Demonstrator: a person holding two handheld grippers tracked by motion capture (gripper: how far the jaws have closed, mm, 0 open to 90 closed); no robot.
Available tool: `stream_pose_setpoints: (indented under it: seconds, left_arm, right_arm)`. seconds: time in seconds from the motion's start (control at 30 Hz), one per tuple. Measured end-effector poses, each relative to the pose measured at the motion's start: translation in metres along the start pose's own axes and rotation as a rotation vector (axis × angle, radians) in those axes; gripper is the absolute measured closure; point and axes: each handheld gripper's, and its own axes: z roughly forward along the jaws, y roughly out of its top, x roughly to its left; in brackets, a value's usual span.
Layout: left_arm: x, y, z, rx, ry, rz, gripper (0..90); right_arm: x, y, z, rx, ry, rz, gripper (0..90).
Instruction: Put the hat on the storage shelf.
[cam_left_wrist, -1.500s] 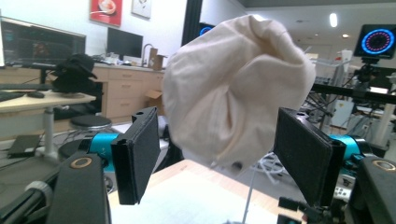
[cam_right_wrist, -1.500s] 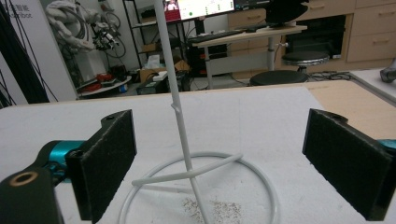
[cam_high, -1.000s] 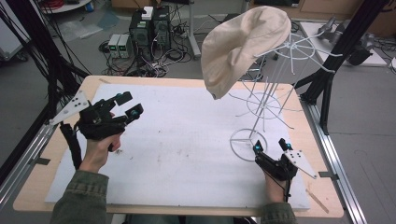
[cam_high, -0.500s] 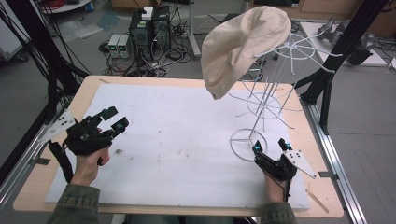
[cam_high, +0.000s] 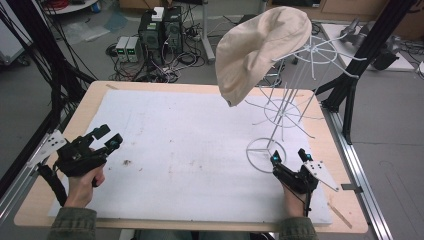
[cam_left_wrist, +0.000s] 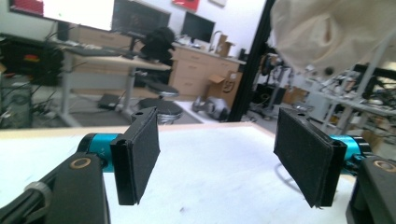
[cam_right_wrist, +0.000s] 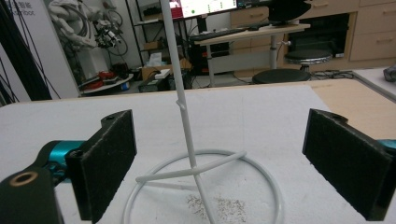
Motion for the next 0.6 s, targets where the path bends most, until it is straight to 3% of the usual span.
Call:
stream_pose_setpoints:
  seconds: [0.3, 0.43, 0.6]
  left_arm:
    - [0.014, -0.016, -0.019, 0.020, 0.082, -0.007, 31.0]
    - [0.020, -0.021, -0.028, -0.012, 0.178, 0.020, 30.9]
    - [0.028, -0.027, -0.039, -0.050, 0.267, 0.008, 30.7]
  right_arm:
    - [0.001, 0.000, 0.000, 0.005, 0.003, -0.005, 8.9]
    - [0.001, 0.000, 0.000, 0.005, 0.001, -0.005, 8.9]
    - [0.001, -0.001, 0.000, 0.005, 0.001, -0.010, 8.9]
